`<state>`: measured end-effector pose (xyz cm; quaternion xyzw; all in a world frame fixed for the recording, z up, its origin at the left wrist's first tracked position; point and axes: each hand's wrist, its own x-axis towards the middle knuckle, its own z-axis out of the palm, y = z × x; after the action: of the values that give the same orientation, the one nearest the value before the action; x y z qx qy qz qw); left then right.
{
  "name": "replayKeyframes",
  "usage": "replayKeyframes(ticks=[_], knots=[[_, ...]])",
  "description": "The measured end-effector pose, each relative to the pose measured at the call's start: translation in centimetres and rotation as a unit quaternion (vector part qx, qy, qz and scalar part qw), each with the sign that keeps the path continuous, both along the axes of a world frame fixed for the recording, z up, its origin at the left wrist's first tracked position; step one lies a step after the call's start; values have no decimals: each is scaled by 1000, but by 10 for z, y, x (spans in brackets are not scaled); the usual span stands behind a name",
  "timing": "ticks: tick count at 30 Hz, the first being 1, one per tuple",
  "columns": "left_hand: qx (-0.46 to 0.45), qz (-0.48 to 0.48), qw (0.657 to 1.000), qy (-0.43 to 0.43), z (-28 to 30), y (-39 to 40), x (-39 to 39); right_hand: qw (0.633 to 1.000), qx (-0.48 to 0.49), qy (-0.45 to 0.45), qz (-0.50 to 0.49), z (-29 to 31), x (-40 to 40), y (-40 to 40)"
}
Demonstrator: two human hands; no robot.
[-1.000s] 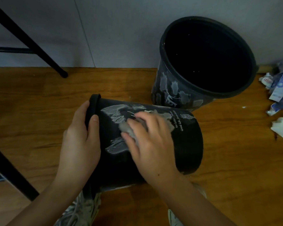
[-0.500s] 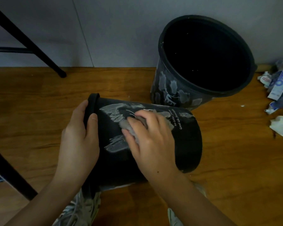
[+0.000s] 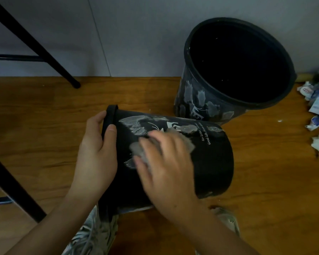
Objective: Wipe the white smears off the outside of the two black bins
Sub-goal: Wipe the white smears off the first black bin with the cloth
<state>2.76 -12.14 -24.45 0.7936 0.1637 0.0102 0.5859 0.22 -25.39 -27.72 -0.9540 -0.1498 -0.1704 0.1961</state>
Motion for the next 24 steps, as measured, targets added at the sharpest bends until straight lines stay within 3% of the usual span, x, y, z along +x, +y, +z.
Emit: replayKeyframes(ticks=[5, 10, 17, 24], knots=[[-2, -6, 1000, -5, -1, 1, 2, 995, -20, -32, 94, -10, -26, -5], [-15, -16, 1000, 0, 0, 2, 2, 998, 2, -28, 48, 0, 4, 3], [-9, -27, 1000, -5, -2, 6, -6, 994, 11, -55, 98, -12, -20, -8], [-5, -32, 999, -9, 0, 6, -4, 997, 33, -46, 54, -5, -5, 10]])
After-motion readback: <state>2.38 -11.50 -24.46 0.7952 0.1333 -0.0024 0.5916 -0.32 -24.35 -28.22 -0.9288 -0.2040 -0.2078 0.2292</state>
